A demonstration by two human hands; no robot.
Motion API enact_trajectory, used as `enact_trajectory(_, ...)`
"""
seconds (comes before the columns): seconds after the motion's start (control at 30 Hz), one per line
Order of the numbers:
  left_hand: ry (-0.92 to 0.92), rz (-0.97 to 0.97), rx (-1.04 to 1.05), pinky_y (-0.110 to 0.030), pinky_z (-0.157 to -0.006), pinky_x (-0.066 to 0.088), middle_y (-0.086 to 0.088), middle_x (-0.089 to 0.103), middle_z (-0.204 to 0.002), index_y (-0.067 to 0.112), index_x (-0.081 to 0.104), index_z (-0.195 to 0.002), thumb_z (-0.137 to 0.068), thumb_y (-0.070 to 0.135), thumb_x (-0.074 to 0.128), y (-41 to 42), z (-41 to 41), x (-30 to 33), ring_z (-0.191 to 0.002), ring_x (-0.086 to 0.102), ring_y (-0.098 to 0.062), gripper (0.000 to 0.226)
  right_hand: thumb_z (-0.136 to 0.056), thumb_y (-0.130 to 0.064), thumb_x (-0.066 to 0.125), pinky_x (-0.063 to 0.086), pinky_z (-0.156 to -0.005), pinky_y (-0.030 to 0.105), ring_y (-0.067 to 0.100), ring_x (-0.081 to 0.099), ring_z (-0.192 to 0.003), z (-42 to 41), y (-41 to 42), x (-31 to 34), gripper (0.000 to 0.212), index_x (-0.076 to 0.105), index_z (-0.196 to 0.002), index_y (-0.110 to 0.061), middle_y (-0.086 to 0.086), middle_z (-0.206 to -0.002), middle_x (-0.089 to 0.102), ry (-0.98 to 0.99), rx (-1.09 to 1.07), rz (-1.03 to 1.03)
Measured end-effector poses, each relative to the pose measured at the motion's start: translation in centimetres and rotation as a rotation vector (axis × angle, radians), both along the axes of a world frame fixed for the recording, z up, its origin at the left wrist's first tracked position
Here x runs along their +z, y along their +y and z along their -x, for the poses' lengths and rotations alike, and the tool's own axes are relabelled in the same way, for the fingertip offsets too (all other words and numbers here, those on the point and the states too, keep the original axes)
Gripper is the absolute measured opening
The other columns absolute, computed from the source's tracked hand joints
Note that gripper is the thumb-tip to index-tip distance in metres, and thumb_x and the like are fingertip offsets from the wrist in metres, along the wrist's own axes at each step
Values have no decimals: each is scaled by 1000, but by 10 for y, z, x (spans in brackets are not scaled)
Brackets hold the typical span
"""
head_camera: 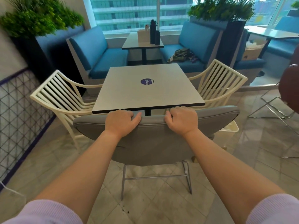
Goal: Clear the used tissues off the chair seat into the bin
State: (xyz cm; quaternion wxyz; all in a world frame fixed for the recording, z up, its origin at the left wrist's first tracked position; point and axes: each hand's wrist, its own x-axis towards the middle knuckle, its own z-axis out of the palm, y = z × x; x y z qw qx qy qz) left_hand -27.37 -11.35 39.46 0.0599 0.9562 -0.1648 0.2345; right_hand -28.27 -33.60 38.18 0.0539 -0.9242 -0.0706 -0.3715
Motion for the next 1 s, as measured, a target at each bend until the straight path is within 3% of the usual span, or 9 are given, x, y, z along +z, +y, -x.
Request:
enact_trajectory(0.47, -26, 36, 53, -24, -44, 16, 3, 47, -43, 16, 49, -46, -84, 57, 18, -13, -27, -2, -41, 44, -16, 65, -83, -35, 34, 24, -48, 24, 21, 43, -39, -35, -12, -3, 48, 51, -44, -13, 1, -41, 48, 53, 30, -4)
enact_trajectory(0.67, -17, 17, 70, -25, -45, 21, 4, 45, -42, 18, 44, -45, -87, 56, 20, -14, -23, -3, -39, 41, -15, 61, -83, -38, 28, 25, -50, 25, 20, 40, -43, -30, -13, 0, 49, 47, -45, -14, -2, -44, 41, 96, 75, -41)
enact_trajectory(0.77, 25, 53, 107, -30, -58, 30, 4, 53, -54, 18, 54, -56, -92, 52, 26, -17, -22, -2, -53, 48, -18, 57, -85, -42, 22, 28, -57, 28, 21, 44, -56, -25, -14, 8, 46, 45, -56, -15, -2, -56, 46, 224, 85, -3)
enact_trajectory(0.83, 87, 132, 120, -35, -72, 33, 4, 60, -70, 20, 62, -72, -95, 49, 29, -19, -18, 2, -68, 51, -18, 49, -90, -41, 29, 30, -61, 30, 23, 48, -66, -26, -15, 16, 43, 51, -66, -13, 2, -67, 57, 381, 115, -23)
enact_trajectory(0.9, 121, 166, 132, -39, -80, 32, 4, 64, -84, 22, 65, -87, -95, 47, 28, -22, -13, 8, -79, 53, -17, 45, -92, -42, 34, 37, -66, 31, 26, 56, -79, -31, -16, 25, 41, 60, -84, -12, 7, -87, 66, 539, 148, -62)
enact_trajectory(1.0, 114, 172, 121, -38, -82, 32, 4, 67, -96, 24, 66, -99, -95, 45, 29, -28, -11, 17, -88, 55, -17, 43, -94, -49, 33, 43, -85, 38, 28, 55, -108, -42, -14, 40, 48, 58, -117, -15, 8, -119, 62, 711, 171, -170)
